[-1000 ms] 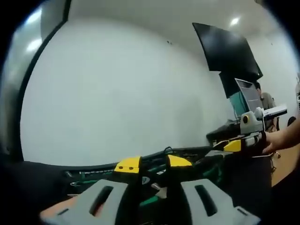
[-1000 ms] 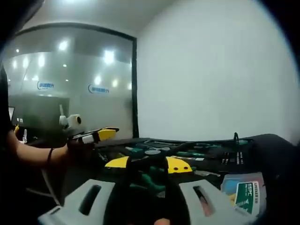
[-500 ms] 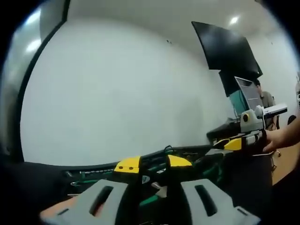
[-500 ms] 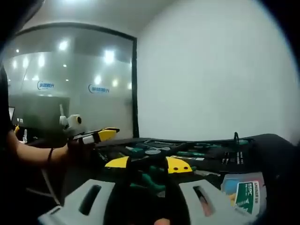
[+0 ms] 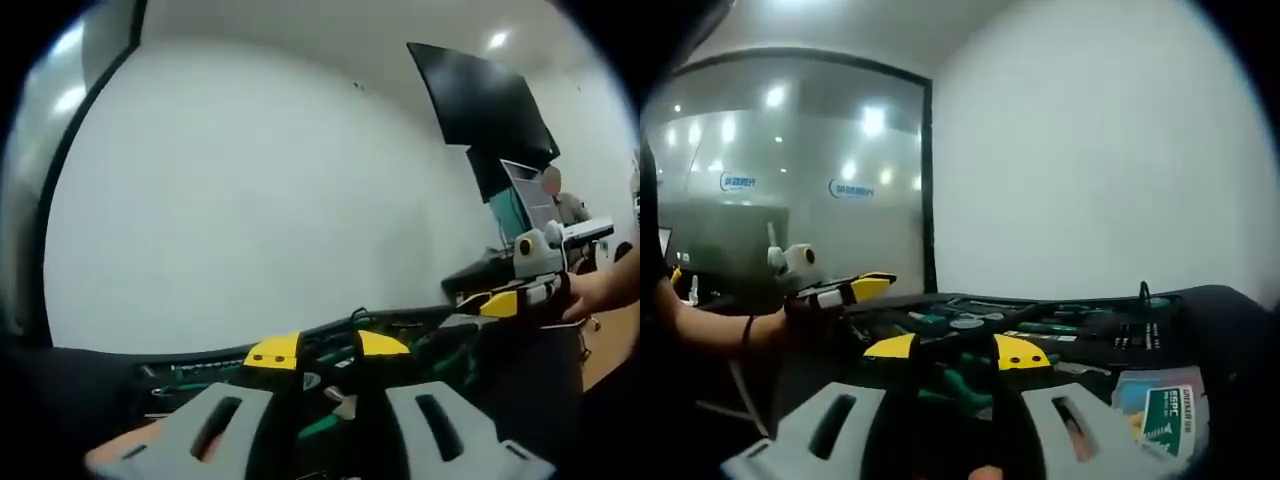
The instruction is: Pick up the tools and put them into their designated positions in the toolbox.
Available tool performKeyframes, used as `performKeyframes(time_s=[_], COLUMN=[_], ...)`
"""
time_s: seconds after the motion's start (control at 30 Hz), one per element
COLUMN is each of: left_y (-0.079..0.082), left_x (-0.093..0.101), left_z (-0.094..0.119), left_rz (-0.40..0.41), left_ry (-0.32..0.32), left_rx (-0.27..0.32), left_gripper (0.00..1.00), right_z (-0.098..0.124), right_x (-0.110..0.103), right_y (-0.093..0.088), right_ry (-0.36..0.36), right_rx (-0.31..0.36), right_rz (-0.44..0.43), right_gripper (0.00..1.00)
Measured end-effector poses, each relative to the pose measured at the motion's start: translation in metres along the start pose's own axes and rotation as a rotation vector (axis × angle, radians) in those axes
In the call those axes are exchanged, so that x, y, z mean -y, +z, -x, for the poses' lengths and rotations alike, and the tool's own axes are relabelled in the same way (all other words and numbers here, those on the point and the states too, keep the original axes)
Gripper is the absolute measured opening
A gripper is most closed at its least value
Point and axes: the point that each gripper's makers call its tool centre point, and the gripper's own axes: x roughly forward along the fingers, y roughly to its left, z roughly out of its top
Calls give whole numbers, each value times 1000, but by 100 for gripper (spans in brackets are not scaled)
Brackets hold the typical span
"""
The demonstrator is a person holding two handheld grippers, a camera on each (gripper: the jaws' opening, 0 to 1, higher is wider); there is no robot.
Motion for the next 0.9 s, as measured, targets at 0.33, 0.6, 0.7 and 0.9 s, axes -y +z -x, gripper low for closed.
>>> performKeyframes(time_s=[0.33, 0.6, 0.7, 0.9], left_y=[0, 0, 0, 1], left_x=[0, -1, -1, -1], left_z=[0, 0, 0, 1], left_rz=[0, -1, -2, -2], left_ry=[0, 1, 0, -1], left_rx=[0, 1, 1, 2], left_gripper=[16, 16, 16, 16], right_z=[0, 0, 0, 0], right_x=[0, -4, -2, -3], right_y=[-1, -1, -1, -1], right_ry=[1, 1, 1, 2], right_rx=[-5, -7, -7, -8], right_rz=[1, 2, 3, 3], right_gripper=[26, 26, 26, 26])
